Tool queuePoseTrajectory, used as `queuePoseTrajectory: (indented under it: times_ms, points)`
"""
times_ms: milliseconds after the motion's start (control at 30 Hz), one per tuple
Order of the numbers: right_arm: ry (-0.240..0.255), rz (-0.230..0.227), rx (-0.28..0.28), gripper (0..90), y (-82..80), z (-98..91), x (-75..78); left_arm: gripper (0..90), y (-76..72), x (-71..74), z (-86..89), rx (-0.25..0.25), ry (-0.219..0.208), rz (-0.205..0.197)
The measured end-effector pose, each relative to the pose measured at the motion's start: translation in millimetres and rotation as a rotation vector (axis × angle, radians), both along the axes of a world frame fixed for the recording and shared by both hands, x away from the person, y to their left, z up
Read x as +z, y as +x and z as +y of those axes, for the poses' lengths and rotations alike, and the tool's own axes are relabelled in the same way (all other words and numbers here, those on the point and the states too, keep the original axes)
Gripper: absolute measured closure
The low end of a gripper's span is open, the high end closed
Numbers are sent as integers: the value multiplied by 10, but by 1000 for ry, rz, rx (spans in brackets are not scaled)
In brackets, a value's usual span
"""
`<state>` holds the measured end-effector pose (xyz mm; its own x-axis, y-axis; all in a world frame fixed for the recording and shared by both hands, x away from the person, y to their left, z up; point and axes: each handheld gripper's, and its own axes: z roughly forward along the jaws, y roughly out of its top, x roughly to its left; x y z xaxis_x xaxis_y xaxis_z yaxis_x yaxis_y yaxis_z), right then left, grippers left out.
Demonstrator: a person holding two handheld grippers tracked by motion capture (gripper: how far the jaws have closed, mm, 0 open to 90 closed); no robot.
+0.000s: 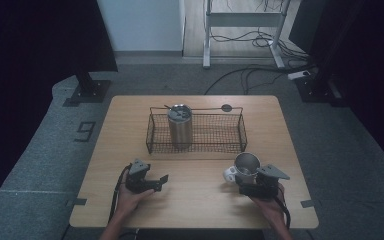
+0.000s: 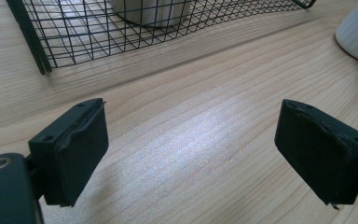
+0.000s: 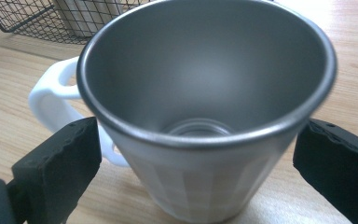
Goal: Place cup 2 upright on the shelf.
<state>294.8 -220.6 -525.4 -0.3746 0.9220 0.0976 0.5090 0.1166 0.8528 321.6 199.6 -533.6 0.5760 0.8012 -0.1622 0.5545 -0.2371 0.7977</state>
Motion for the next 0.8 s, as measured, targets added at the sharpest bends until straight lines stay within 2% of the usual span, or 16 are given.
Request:
queuePoseTrajectory:
  times_ms: [533, 800]
  points:
    - [-35, -4, -16, 1, 162, 90, -45, 98, 7, -10, 12, -2, 3, 5]
    - [-35, -28, -12, 68, 174, 107, -61, 99, 4, -13, 4, -4, 4, 5]
